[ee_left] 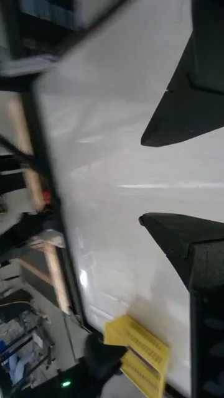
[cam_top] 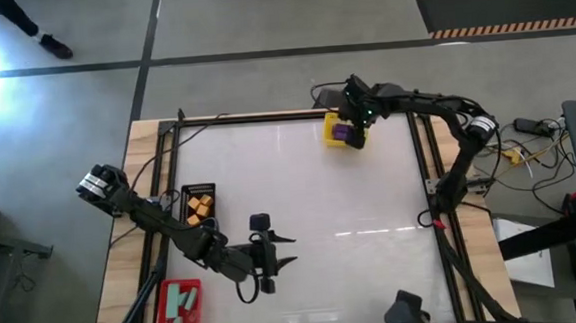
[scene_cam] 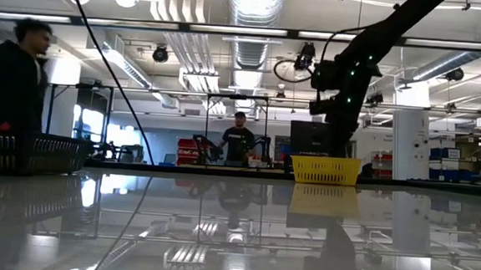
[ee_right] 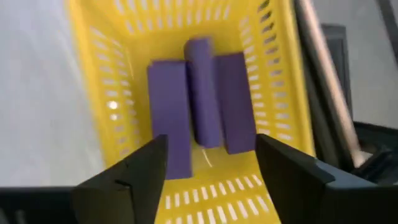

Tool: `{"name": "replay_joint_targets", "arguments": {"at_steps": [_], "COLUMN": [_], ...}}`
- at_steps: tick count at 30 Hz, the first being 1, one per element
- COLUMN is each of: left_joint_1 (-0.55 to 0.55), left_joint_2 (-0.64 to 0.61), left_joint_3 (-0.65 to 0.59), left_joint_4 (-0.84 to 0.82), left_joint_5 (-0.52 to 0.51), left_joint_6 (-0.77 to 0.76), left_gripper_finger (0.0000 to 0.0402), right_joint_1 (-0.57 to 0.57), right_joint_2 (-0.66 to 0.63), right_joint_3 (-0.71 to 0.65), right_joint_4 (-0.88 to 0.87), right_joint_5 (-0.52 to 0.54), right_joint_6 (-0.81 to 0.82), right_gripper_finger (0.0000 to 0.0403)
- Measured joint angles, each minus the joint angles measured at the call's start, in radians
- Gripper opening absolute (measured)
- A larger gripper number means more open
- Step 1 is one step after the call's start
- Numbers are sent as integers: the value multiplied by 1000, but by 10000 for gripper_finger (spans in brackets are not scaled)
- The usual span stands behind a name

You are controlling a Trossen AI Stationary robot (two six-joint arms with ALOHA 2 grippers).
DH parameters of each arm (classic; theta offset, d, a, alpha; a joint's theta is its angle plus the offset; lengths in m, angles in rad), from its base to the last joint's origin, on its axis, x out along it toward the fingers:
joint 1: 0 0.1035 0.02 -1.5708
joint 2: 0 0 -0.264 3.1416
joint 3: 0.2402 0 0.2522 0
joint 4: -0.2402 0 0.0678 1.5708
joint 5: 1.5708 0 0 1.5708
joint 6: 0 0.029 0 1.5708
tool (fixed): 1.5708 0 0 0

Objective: Sort & place blocks by color
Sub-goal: Return to Home Position

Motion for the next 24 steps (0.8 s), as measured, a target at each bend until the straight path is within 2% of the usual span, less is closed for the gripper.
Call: {"name": "replay_joint_targets", "arguments": {"at_steps": [4,8,11,18,24], "left_joint_1": [-2,-2,5,52,113], "left_joint_2": [-50,-148,-236,-466,-672], "left_joint_3": [-5,-74,-184,-496,-687], "left_joint_4": [-148,-172,-113,100,147], "left_joint_5": [0,0,0,0,0], "left_joint_6": [20,32,48,33,-39], "left_gripper_finger": [169,169,169,164,124], "right_joint_1": [12,52,120,361,509], "right_joint_2": [-83,-207,-322,-553,-688], "right_joint_3": [-16,-102,-222,-552,-763], "right_joint_4": [0,88,255,727,1054], "right_joint_5": [-50,-190,-252,-261,-261], "right_joint_6": [58,133,186,271,261], "right_gripper_finger": [243,232,219,201,200]}}
